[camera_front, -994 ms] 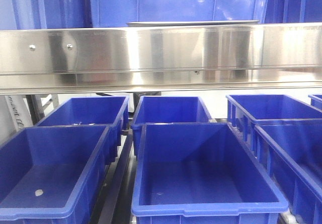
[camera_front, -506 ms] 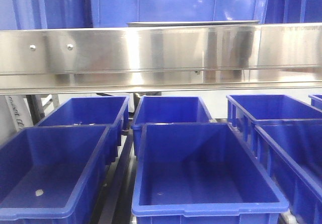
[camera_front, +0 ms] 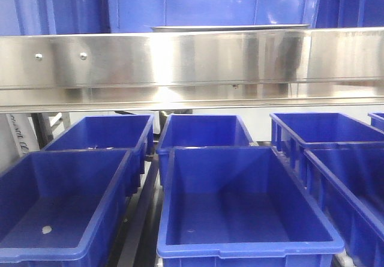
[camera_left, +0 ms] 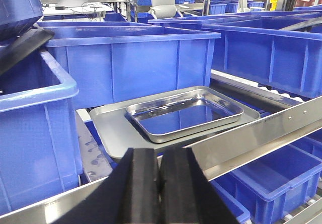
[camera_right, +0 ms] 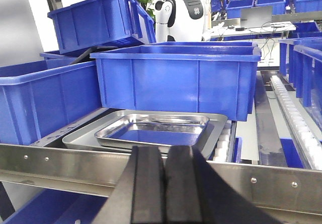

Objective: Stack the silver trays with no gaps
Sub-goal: 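Lower the tray onto the other tray and open both grippers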

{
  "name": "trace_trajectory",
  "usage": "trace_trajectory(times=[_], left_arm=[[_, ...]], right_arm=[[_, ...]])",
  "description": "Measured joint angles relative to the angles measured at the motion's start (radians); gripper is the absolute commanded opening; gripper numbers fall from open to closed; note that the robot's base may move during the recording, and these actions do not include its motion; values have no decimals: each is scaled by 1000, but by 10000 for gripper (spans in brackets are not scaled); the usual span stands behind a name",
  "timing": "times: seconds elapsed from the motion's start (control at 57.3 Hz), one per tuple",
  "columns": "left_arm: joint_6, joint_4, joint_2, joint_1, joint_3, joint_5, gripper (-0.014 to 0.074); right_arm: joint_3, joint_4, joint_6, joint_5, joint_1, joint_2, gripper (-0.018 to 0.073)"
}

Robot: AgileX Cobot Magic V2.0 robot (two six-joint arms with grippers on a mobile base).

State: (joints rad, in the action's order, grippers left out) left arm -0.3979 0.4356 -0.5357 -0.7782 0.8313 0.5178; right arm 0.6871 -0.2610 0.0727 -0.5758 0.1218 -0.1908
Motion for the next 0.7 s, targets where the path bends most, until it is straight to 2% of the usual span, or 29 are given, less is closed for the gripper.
trace_trajectory(times=[0.384, 0.575, 0.698], left_arm=[[0, 0, 0, 0, 0, 0, -20], [0, 0, 0, 0, 0, 0, -20], [0, 0, 0, 0, 0, 0, -20]], right_arm=[[0, 5, 3, 0, -9, 0, -79], [-48, 101, 3, 33, -125, 16, -79], [-155, 137, 3, 143, -206, 75, -79]])
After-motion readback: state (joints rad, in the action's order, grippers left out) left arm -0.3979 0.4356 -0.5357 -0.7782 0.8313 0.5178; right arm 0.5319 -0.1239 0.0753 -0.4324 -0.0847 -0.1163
